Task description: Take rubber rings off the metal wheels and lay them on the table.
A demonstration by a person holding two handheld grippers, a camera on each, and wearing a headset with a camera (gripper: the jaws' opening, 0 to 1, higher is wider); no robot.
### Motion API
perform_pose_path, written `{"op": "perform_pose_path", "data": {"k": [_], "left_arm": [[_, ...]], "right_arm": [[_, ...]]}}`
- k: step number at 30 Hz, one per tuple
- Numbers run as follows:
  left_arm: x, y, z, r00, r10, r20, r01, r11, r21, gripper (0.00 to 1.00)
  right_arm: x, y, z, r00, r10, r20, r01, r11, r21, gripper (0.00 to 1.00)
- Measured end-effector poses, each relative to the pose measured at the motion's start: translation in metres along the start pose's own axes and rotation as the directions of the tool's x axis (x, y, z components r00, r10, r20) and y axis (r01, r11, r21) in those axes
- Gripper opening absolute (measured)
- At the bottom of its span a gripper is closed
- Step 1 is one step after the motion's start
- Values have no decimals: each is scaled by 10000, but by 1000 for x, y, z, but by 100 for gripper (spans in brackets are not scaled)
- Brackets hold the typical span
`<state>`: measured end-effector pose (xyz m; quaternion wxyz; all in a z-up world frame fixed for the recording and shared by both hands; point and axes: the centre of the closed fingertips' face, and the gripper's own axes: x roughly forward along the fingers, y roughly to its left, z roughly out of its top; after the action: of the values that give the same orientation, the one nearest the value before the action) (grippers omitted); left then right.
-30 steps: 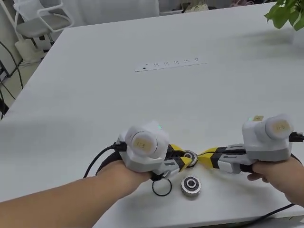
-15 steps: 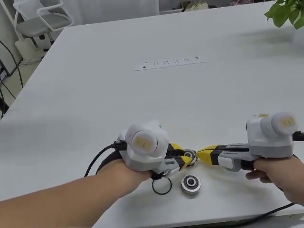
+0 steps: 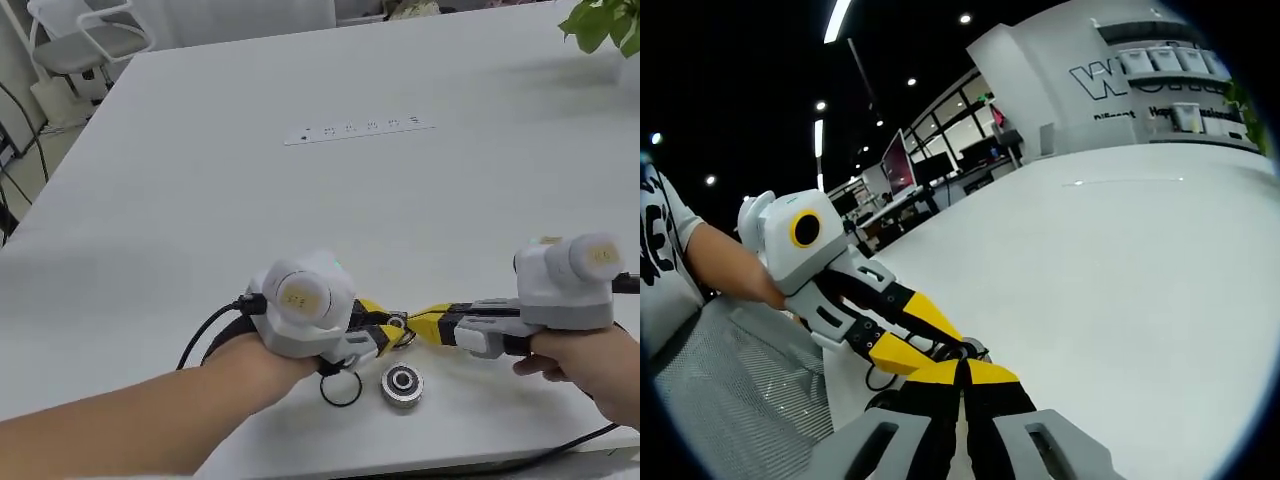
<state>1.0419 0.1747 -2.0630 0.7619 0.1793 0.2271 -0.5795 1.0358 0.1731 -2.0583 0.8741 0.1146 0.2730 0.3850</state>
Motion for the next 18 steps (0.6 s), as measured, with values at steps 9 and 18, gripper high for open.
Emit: {"op": "perform_pose_path", "data": {"k": [9, 18], "left_arm": [[0, -1, 0, 10000, 32, 34, -32, 10000, -18, 7], [0, -1, 1, 10000, 62, 17, -62, 10000, 30, 7]], "right_arm": [[6, 15, 8, 9985, 552, 40, -550, 9972, -508, 0], [4, 3, 2, 9995, 318, -3, -317, 9979, -569, 0]]}}
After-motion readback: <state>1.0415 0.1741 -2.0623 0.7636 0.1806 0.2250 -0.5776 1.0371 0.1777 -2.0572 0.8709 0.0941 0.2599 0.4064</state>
